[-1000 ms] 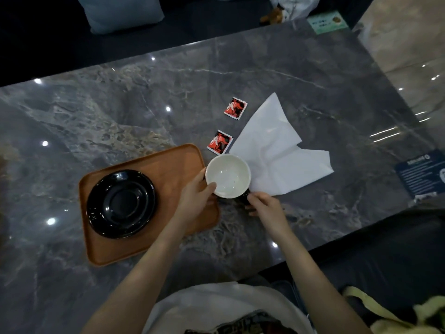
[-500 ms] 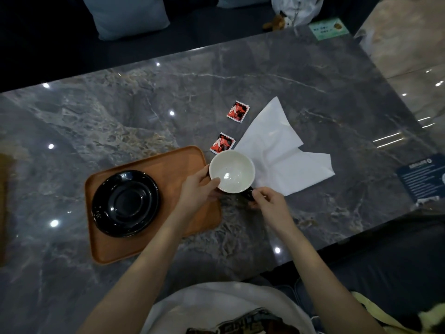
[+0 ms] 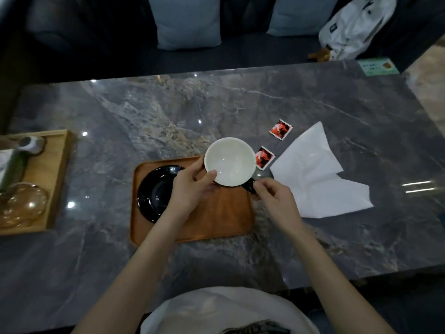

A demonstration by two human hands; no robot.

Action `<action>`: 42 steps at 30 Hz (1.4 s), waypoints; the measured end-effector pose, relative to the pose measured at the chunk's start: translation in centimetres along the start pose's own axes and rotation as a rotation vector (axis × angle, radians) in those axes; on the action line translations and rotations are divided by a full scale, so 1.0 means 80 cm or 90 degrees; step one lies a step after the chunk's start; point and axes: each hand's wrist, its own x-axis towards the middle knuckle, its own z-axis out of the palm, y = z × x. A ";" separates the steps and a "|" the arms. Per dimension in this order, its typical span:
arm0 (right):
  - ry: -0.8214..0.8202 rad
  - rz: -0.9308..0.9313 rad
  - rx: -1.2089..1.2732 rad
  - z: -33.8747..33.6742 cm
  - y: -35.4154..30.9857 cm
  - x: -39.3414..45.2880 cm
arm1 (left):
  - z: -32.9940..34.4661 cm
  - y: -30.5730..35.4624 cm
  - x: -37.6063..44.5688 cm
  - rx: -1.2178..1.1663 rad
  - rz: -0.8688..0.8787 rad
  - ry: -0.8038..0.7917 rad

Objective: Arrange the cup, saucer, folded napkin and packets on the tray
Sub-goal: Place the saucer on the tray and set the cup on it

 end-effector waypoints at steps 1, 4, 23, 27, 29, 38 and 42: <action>-0.013 -0.005 -0.007 0.010 -0.004 0.001 | -0.011 -0.002 -0.004 -0.001 0.002 0.015; -0.042 -0.019 -0.015 0.041 -0.017 0.003 | -0.042 -0.009 -0.011 -0.001 -0.009 0.066; -0.151 0.034 -0.049 0.166 0.000 0.009 | -0.139 -0.081 -0.023 -0.010 -0.097 0.162; -0.160 0.046 -0.043 0.171 0.003 0.007 | -0.143 -0.087 -0.023 -0.022 -0.107 0.158; -0.158 0.047 -0.056 0.172 0.004 0.006 | -0.145 -0.091 -0.023 -0.024 -0.107 0.155; -0.156 0.049 -0.067 0.176 0.004 0.003 | -0.149 -0.101 -0.020 -0.018 -0.096 0.150; -0.157 0.045 -0.058 0.178 0.004 0.001 | -0.152 -0.103 -0.019 -0.008 -0.091 0.145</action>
